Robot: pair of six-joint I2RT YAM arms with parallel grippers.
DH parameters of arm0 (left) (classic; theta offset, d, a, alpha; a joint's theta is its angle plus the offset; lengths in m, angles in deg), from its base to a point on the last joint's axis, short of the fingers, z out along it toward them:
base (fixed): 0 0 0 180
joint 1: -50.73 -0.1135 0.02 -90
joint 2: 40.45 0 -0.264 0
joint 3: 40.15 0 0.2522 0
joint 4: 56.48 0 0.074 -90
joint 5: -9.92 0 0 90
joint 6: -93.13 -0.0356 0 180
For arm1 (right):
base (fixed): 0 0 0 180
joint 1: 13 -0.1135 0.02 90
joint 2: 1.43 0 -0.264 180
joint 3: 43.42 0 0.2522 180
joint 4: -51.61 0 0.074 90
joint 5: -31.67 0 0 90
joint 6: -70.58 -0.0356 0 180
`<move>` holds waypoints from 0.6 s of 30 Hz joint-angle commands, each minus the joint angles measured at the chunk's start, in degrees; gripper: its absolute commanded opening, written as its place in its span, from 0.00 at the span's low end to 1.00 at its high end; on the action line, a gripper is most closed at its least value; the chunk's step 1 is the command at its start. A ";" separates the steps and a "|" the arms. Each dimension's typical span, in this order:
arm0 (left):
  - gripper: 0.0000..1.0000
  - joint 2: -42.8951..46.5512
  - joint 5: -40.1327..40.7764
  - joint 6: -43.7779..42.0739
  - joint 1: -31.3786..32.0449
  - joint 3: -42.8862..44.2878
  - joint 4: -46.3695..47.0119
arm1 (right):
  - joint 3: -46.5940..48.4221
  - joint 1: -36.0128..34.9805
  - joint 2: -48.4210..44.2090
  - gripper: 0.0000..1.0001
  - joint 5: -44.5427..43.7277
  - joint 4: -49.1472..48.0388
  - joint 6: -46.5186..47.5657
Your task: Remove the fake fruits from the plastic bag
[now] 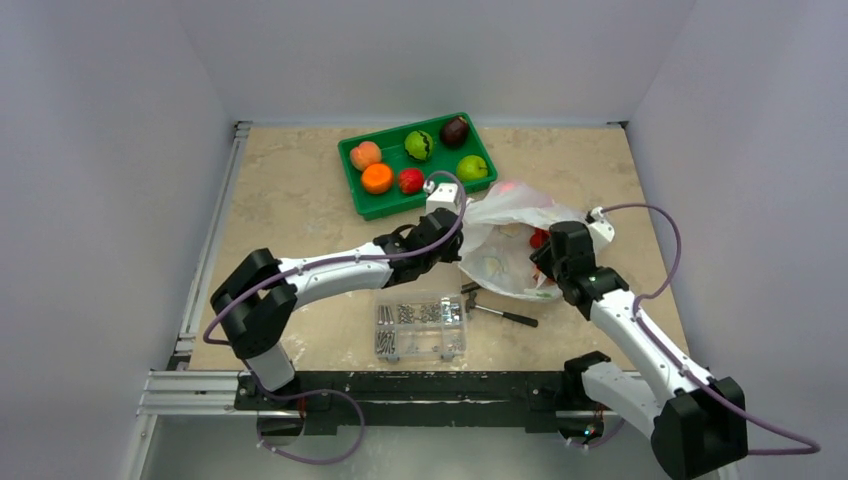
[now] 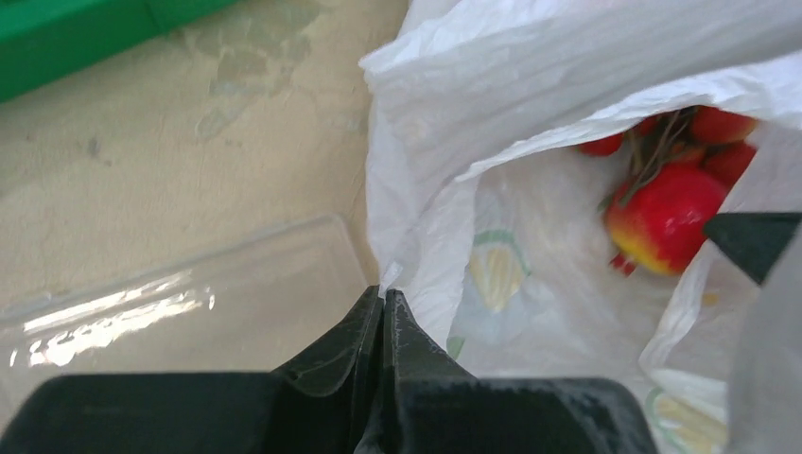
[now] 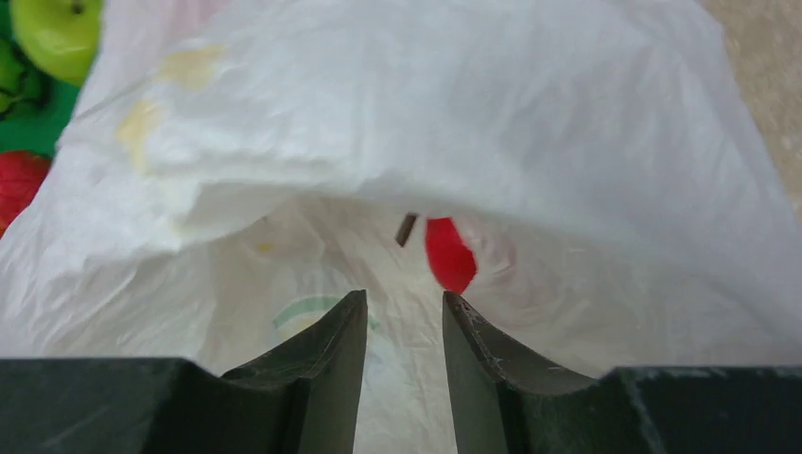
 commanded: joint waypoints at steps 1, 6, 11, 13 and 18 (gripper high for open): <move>0.00 5.28 -2.70 2.50 0.35 -5.59 2.94 | -2.98 0.14 -0.48 0.33 -6.96 8.87 -12.81; 0.00 4.12 -7.13 3.18 0.35 -5.63 5.84 | -13.21 1.70 -7.02 0.31 -5.97 6.51 -22.90; 0.00 2.93 -10.96 3.55 0.35 -4.83 6.48 | -13.45 3.58 -8.26 0.31 -2.71 -0.49 -12.66; 0.00 2.83 -13.15 3.22 0.43 -4.41 6.67 | -9.94 3.62 -7.88 0.34 -4.65 -1.94 -3.32; 0.00 2.49 -15.50 2.72 0.48 -2.27 6.26 | -0.36 3.57 -3.53 0.41 -2.13 1.96 6.96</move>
